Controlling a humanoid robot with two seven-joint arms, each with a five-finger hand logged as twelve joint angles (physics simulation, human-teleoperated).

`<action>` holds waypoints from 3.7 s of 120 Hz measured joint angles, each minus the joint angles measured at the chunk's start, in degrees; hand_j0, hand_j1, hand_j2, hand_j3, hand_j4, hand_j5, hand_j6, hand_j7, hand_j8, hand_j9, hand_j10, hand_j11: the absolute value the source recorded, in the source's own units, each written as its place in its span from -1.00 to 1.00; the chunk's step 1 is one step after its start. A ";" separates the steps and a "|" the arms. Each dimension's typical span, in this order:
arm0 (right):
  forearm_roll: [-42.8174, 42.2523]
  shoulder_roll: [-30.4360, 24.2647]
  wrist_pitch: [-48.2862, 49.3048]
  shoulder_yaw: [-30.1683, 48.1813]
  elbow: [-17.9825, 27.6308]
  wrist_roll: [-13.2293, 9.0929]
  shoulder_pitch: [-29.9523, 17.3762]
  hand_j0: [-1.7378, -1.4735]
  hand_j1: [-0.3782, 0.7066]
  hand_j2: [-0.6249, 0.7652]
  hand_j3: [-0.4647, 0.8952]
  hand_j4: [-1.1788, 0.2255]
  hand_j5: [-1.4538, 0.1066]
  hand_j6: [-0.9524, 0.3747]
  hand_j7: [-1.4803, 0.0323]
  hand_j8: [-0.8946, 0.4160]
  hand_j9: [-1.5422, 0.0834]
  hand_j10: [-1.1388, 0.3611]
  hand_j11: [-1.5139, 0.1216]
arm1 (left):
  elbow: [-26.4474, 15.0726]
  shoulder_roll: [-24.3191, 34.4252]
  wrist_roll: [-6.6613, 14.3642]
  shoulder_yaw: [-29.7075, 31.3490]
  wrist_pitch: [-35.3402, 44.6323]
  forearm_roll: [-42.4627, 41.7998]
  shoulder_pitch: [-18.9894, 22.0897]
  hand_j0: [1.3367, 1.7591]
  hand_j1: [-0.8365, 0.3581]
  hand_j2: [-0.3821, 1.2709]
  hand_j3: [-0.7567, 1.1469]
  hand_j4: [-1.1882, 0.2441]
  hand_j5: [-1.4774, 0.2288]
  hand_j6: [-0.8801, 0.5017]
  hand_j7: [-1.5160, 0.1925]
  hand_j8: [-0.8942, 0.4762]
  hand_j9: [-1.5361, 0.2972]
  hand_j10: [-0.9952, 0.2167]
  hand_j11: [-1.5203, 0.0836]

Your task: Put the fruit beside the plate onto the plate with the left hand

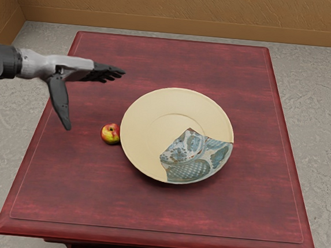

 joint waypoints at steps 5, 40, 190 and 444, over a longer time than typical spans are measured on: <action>0.00 0.00 0.00 0.03 -0.01 0.00 0.03 -0.40 -0.91 -0.11 -0.32 0.66 0.84 0.41 0.93 0.34 0.87 0.50 0.83 | -0.01 -0.01 -0.40 0.02 0.00 0.63 0.24 0.52 0.99 -0.54 -0.20 0.65 0.73 0.27 0.77 0.30 0.68 0.64 0.90; 0.00 0.00 0.00 0.10 0.11 0.00 0.31 -0.40 -0.91 -0.11 -0.32 0.66 0.84 0.41 0.93 0.34 0.87 0.50 0.83 | -6.45 -0.45 33.53 -4.36 -0.01 -3.28 -3.42 0.52 0.98 -0.54 -0.20 0.65 0.73 0.27 0.77 0.30 0.68 0.64 0.90; 0.00 0.00 0.00 0.11 -0.09 0.00 0.39 -0.40 -0.91 -0.11 -0.32 0.66 0.84 0.41 0.93 0.34 0.87 0.50 0.83 | -20.58 -9.39 46.71 -4.68 28.29 6.05 2.50 0.52 0.70 -0.50 -0.20 0.45 0.51 0.06 0.55 0.09 0.47 0.40 0.66; 0.00 0.00 0.00 0.19 -0.11 0.00 0.60 -0.40 -0.91 -0.11 -0.32 0.66 0.84 0.41 0.93 0.34 0.87 0.50 0.83 | -22.52 -11.00 46.71 6.16 40.19 17.14 5.98 0.52 0.26 -0.45 -0.20 0.15 0.18 -0.25 0.23 -0.23 0.16 0.04 0.31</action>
